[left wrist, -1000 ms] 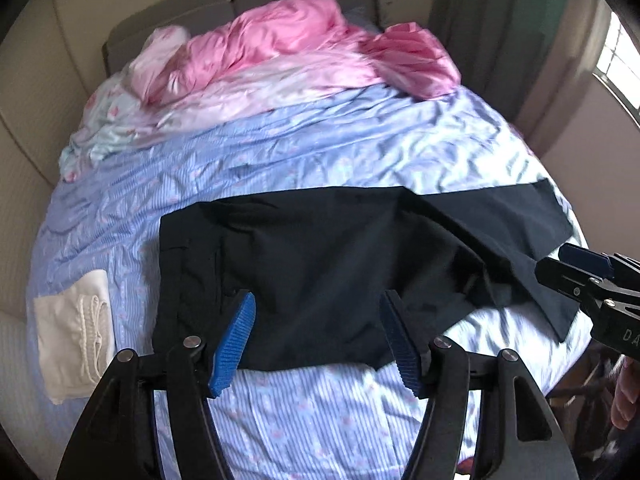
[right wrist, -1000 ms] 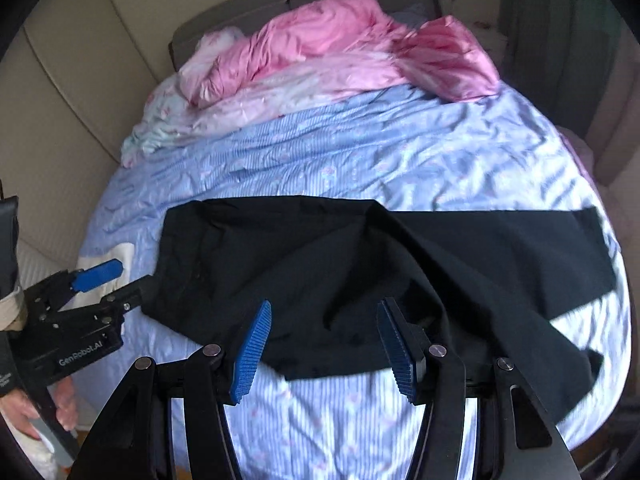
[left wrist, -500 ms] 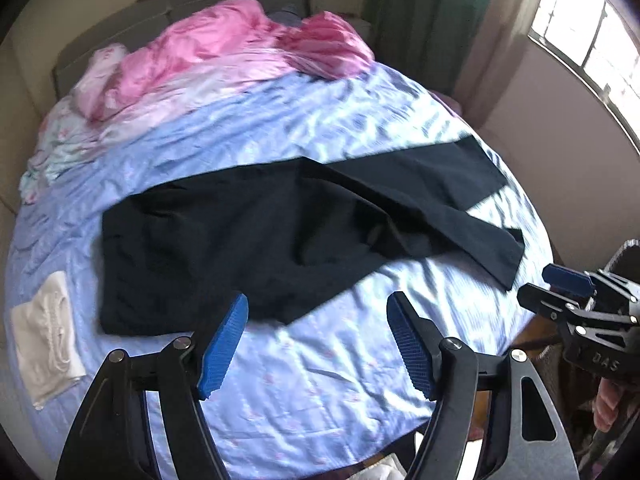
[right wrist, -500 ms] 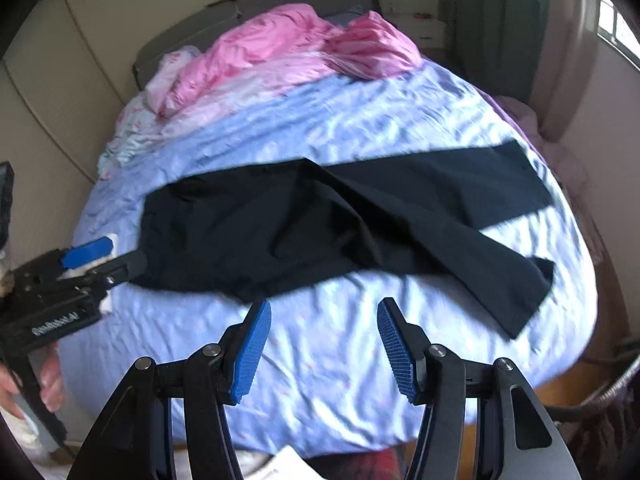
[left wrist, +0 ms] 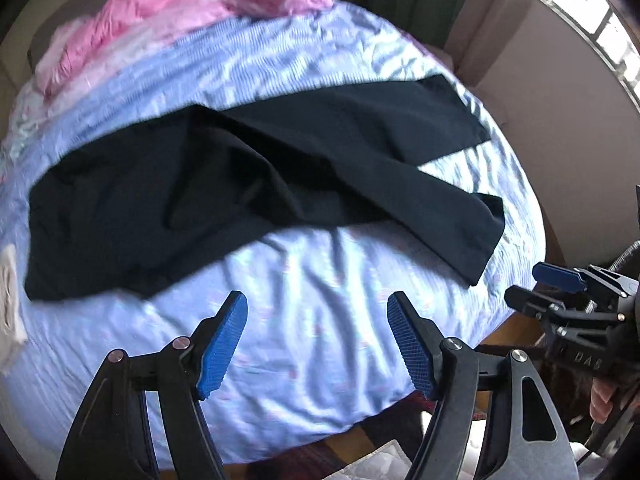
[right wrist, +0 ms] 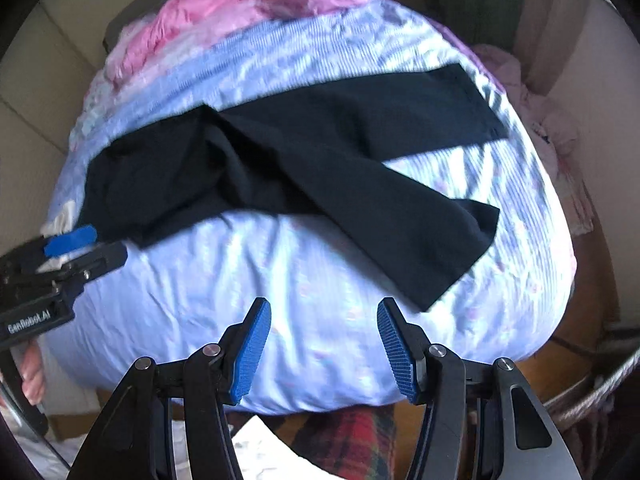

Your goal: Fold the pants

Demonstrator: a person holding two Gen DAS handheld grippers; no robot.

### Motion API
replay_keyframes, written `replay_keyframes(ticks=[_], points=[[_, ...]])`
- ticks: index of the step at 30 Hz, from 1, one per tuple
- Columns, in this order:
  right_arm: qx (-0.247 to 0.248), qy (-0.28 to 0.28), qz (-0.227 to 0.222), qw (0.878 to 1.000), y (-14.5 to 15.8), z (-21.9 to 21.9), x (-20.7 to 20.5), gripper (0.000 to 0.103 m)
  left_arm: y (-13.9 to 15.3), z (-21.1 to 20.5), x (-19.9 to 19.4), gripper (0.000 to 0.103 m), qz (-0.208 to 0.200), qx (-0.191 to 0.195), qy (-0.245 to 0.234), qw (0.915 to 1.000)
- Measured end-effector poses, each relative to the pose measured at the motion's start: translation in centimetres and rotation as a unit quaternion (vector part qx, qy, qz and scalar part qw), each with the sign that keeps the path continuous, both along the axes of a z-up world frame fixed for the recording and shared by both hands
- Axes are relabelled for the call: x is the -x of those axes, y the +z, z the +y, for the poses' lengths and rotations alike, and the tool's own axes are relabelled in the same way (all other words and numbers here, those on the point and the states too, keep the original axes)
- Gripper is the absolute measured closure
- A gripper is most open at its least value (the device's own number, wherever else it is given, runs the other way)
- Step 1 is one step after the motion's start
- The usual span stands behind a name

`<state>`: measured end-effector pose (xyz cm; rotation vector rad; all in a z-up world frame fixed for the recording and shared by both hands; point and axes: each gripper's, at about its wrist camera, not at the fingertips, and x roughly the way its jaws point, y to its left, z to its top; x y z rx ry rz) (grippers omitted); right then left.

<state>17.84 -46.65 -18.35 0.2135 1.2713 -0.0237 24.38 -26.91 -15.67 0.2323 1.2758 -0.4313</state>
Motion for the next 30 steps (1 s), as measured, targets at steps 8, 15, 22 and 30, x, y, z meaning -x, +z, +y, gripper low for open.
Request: replay_keyframes(ticks=[8,15,22,30], points=[[0.016,0.080,0.070,0.994,-5.5,-4.4,-2.1,0.047,-5.4,-7.2,1.0,0.031,0.067,-0.042,0.027,0.9965],[0.038,0.117,0.134,0.983,-11.8,-4.4,-3.5,0.047,-9.1,-7.0,1.8,0.032,0.115,-0.080,0.056,0.9885],[0.074,0.139,0.161,0.974,-15.3,-3.0,-4.1,0.047,-10.5,-6.8,1.5,0.030,0.114,-0.099,0.066,0.9863],[0.117,0.143,0.159,0.970,-17.0,-2.7,-4.4,0.051,-14.2,-8.4,0.6,0.030,0.143,-0.113,0.055,0.9817]])
